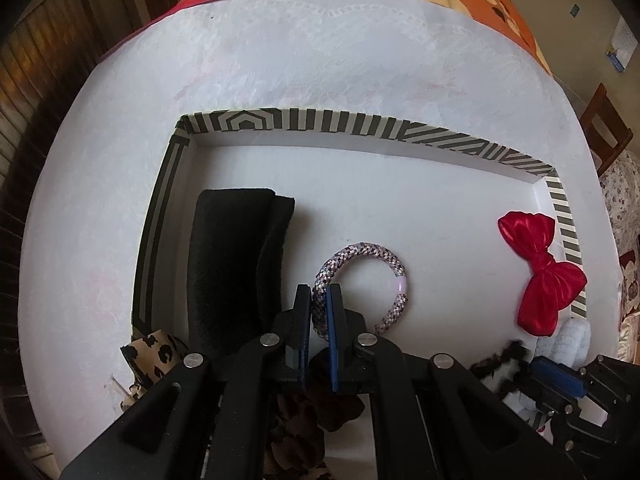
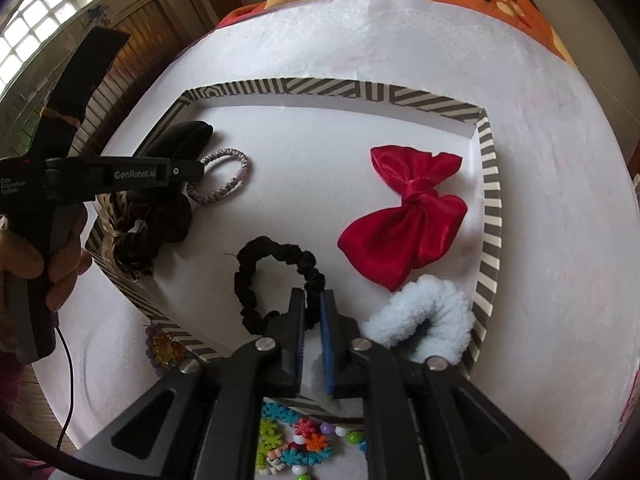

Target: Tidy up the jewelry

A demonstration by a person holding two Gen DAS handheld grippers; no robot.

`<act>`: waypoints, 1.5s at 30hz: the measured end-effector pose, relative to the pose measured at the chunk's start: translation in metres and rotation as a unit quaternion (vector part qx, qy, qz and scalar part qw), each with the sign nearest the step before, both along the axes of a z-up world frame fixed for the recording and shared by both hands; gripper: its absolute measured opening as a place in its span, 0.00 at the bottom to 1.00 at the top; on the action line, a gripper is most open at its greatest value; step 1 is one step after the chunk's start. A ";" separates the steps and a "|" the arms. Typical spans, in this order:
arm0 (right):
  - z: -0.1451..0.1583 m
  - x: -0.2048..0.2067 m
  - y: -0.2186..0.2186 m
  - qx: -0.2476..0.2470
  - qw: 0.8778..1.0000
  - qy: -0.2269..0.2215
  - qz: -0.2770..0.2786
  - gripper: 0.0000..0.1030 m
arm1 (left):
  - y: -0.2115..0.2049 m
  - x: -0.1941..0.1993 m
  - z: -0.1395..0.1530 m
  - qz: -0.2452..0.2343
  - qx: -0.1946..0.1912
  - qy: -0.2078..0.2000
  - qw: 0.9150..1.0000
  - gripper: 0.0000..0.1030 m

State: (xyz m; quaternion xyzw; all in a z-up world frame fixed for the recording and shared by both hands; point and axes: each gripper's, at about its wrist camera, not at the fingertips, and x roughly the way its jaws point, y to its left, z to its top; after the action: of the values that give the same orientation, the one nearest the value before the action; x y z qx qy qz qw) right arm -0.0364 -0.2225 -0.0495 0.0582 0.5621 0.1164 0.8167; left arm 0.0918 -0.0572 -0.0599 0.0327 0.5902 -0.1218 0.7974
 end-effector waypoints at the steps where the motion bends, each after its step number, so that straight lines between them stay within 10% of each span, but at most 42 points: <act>1: 0.000 0.000 0.000 0.004 1.000 0.000 -0.002 0.18 | 0.000 -0.001 0.000 0.001 0.001 0.001 1.000 0.00; 6: 0.007 -0.002 -0.003 0.023 1.000 -0.005 -0.009 0.32 | 0.003 -0.008 0.009 0.007 -0.014 0.000 1.000 0.30; 13: 0.029 -0.015 -0.008 0.037 0.999 -0.031 -0.025 0.49 | 0.011 -0.032 0.032 0.014 -0.021 -0.018 1.000 0.30; 45: 0.065 -0.047 -0.026 0.016 0.995 -0.067 -0.077 0.55 | 0.023 -0.111 0.072 -0.004 -0.031 -0.043 0.999 0.30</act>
State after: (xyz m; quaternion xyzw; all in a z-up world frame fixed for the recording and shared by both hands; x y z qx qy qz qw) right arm -0.0829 -0.2482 0.0155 0.1067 0.4980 0.0659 0.8580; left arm -0.0191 -0.0345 0.0118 0.0155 0.5508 -0.1420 0.8223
